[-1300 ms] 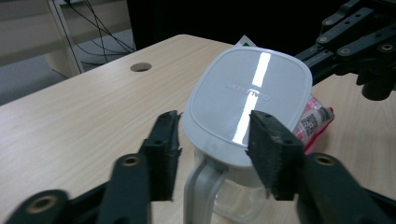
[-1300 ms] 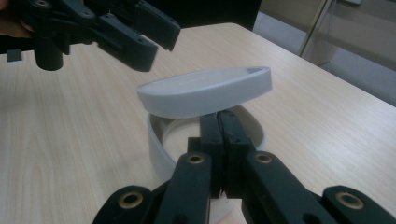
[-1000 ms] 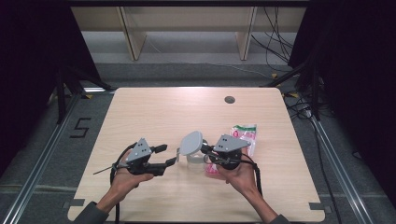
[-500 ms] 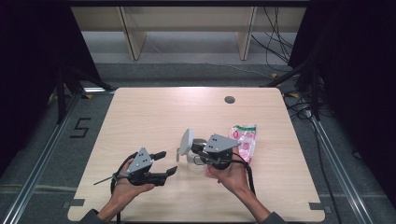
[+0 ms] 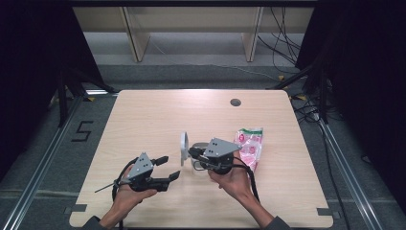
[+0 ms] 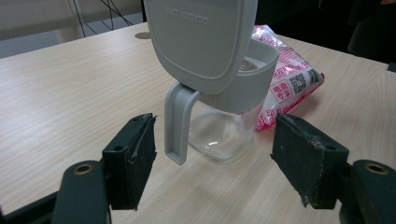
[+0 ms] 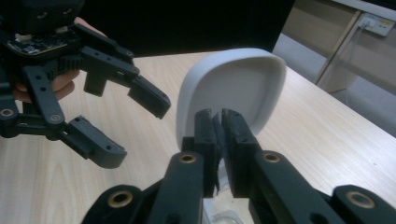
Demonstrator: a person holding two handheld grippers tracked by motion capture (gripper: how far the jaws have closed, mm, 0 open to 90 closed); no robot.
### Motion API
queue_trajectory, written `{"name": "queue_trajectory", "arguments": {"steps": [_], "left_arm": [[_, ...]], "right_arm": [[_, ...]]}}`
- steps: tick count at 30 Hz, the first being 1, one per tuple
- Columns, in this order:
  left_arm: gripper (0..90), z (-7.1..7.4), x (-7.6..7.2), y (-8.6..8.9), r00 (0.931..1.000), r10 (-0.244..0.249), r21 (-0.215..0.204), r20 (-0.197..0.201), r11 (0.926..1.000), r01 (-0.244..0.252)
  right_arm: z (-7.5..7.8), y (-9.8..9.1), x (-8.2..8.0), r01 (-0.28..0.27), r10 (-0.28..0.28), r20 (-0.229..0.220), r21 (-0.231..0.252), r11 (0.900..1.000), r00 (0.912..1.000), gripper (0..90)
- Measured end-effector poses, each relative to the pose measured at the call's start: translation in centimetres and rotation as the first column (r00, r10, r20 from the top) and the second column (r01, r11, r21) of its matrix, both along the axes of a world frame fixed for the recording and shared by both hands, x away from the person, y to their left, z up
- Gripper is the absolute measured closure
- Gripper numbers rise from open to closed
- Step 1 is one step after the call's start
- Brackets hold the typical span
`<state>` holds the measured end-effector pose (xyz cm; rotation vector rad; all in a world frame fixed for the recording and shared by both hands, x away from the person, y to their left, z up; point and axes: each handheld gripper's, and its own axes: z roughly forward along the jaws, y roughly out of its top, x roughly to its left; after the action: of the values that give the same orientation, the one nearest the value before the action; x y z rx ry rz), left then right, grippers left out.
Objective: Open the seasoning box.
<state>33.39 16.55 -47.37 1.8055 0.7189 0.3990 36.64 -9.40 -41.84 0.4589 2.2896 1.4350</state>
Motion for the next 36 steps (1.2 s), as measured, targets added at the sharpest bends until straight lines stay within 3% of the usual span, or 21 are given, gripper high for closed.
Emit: {"name": "queue_trajectory", "arguments": {"steps": [8, 14, 16, 17, 18, 19, 20, 23, 26, 27, 29, 31, 32, 33, 34, 35, 36], "left_arm": [[28.8, 0.0, -0.2, 0.1, 1.0, 0.006, 0.019, 0.003, 0.9998, -0.006], [28.2, -0.2, -0.2, 0.1, 1.0, 0.003, 0.013, -0.003, 0.9999, -0.003], [28.2, -0.2, -0.2, 0.2, 1.0, 0.0, 0.017, 0.002, 0.9999, 0.0], [28.1, -0.2, -0.3, 0.2, 1.0, 0.001, 0.018, 0.003, 0.9998, -0.001], [28.1, -0.2, -0.3, 0.2, 1.0, 0.004, 0.019, 0.004, 0.9998, -0.004], [28.1, -0.2, -0.3, 0.2, 1.0, 0.003, 0.023, 0.008, 0.9997, -0.003], [28.1, -0.2, -0.3, 0.3, 1.0, 0.005, 0.025, 0.006, 0.9997, -0.005], [28.1, -0.2, -0.3, 0.3, 0.9999, 0.011, 0.026, 0.005, 0.9996, -0.011], [28.0, -0.3, -0.2, 0.1, 1.0, 0.005, 0.016, 0.006, 0.9999, -0.005], [28.1, -0.3, -0.3, 0.1, 1.0, 0.004, 0.016, 0.007, 0.9999, -0.004], [28.1, -0.3, -0.3, 0.1, 1.0, 0.006, 0.012, 0.007, 0.9999, -0.006], [28.1, -0.3, -0.3, 0.0, 1.0, 0.006, 0.007, 0.006, 1.0, -0.006], [28.1, -0.3, -0.3, 0.1, 0.9999, 0.011, 0.015, 0.004, 0.9998, -0.011], [28.1, -0.3, -0.3, 0.1, 0.9999, 0.011, 0.015, 0.003, 0.9998, -0.011], [28.1, -0.3, -0.3, 0.1, 0.9999, 0.01, 0.018, 0.005, 0.9998, -0.01], [28.1, -0.3, -0.2, 0.1, 0.9999, 0.011, 0.018, 0.004, 0.9998, -0.011], [28.1, -0.3, -0.2, 0.1, 0.9999, 0.014, 0.018, 0.002, 0.9998, -0.014]], "right_arm": [[-0.1, -3.6, 0.7, 0.104, -0.103, -0.023, 0.046, 0.9935, 0.9944, 71.9], [-0.6, -7.1, 1.1, 0.22, -0.217, -0.051, 0.054, 0.9741, 0.9748, 60.2], [-0.9, -8.3, 1.2, 0.259, -0.256, -0.065, 0.053, 0.9644, 0.9646, 55.4], [-1.0, -8.9, 1.2, 0.283, -0.28, -0.059, 0.055, 0.9575, 0.9581, 53.0], [-1.2, -9.4, 1.1, 0.314, -0.307, -0.099, 0.061, 0.9476, 0.9465, 51.4], [-1.4, -10.0, 1.2, 0.334, -0.328, -0.094, 0.064, 0.9402, 0.94, 49.4], [-1.4, -10.6, 1.3, 0.341, -0.334, -0.099, 0.061, 0.9382, 0.9374, 48.2], [-2.0, -11.8, 1.2, 0.395, -0.384, -0.112, 0.099, 0.9133, 0.9164, 43.6], [-2.4, -12.9, 1.1, 0.426, -0.413, -0.131, 0.101, 0.899, 0.9015, 39.0], [-2.5, -13.2, 1.0, 0.441, -0.426, -0.137, 0.106, 0.8913, 0.8943, 35.5], [-2.6, -13.9, 0.9, 0.482, -0.465, -0.153, 0.096, 0.871, 0.8717, 34.5], [-2.8, -14.4, 1.0, 0.49, -0.475, -0.144, 0.09, 0.8674, 0.8681, 31.7], [-2.9, -14.7, 0.9, 0.508, -0.493, -0.145, 0.092, 0.8565, 0.8578, 31.0], [-2.9, -14.9, 0.7, 0.535, -0.517, -0.168, 0.083, 0.8409, 0.8394, 30.8], [-3.0, -15.3, 0.8, 0.545, -0.529, -0.16, 0.083, 0.8342, 0.8335, 29.4], [-3.1, -15.4, 0.6, 0.567, -0.546, -0.183, 0.094, 0.8184, 0.8179, 28.1], [-3.2, -15.7, 0.7, 0.573, -0.552, -0.185, 0.088, 0.8149, 0.8133, 27.2]]}}
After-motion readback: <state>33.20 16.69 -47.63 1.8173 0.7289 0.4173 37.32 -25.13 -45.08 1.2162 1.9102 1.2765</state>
